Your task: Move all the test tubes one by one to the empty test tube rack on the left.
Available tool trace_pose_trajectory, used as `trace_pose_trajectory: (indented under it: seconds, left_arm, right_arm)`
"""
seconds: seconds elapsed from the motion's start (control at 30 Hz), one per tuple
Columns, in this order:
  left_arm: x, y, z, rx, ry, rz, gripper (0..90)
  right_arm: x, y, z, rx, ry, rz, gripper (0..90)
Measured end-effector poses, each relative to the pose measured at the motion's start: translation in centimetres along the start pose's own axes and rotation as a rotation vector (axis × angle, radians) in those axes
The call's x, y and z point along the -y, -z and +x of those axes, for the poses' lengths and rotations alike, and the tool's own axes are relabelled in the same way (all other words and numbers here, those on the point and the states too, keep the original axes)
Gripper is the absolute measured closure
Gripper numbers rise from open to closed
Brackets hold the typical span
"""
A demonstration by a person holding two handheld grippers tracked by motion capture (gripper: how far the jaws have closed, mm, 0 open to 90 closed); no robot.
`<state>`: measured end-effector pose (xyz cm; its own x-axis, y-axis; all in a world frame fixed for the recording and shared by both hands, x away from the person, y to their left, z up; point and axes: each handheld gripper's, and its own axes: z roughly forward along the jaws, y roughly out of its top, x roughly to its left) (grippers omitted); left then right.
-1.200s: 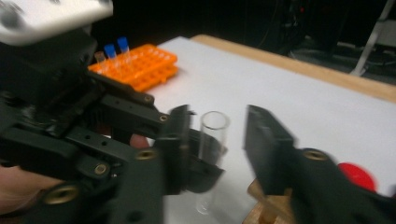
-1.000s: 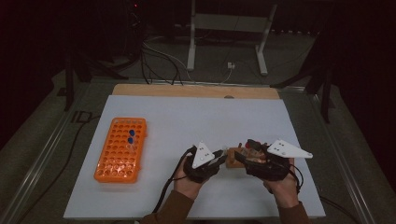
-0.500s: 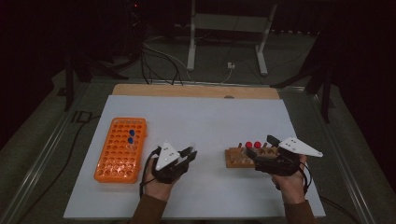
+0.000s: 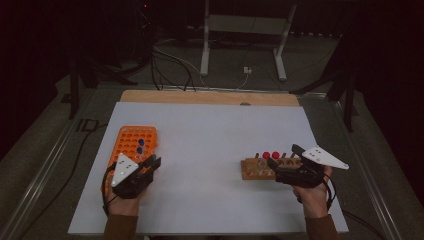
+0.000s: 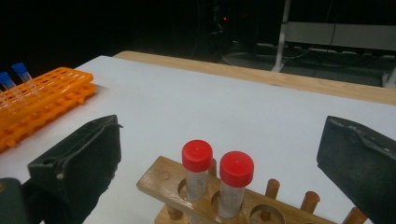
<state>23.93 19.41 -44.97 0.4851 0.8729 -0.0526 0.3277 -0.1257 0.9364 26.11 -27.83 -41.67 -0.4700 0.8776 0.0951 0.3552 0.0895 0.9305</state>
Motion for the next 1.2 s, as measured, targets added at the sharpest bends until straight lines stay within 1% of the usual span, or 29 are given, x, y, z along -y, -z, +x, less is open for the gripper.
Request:
trace_pose_trajectory:
  seconds: [0.17, 0.27, 0.33, 0.5, 0.67, 0.77, 0.87, 1.03, 1.2]
  left_arm:
    - [0.8, 0.8, 1.4, -0.05, 0.01, 0.008, 76.5]
    - [1.2, 0.9, 1.7, -0.069, 0.009, 0.014, 76.5]
    - [1.4, 0.8, 1.8, -0.089, -0.003, 0.025, 76.6]
    - [1.8, 0.5, 2.1, -0.108, -0.008, 0.05, 76.5]
    - [2.0, 0.4, 2.4, -0.128, -0.019, 0.061, 76.5]
    - [2.2, 0.5, 2.5, -0.138, -0.015, 0.068, 76.5]
    - [2.6, 0.5, 2.7, -0.147, -0.016, 0.099, 76.5]
    - [3.1, 0.2, 2.5, -0.15, -0.032, 0.171, 76.6]
    - [3.4, -0.1, 2.7, -0.151, -0.016, 0.215, 76.8]
  right_arm:
    - [0.1, 0.0, 0.1, -0.003, 0.003, 0.003, 0.0]
    - [0.1, 0.0, 0.1, -0.001, 0.003, 0.001, 0.0]
    - [0.0, 0.1, 0.1, -0.002, 0.004, -0.004, 0.0]
    - [0.1, 0.1, 0.0, 0.0, 0.001, -0.003, 0.0]
    - [0.0, 0.1, 0.1, -0.002, 0.003, -0.005, 0.0]
    - [0.0, 0.1, 0.1, -0.001, 0.001, -0.005, 0.0]
    - [0.1, 0.1, 0.1, -0.002, 0.002, -0.003, 0.0]
    - [0.1, 0.0, 0.1, -0.004, 0.003, 0.002, 0.0]
    - [0.1, 0.1, 0.0, -0.003, 0.001, 0.0, 0.0]
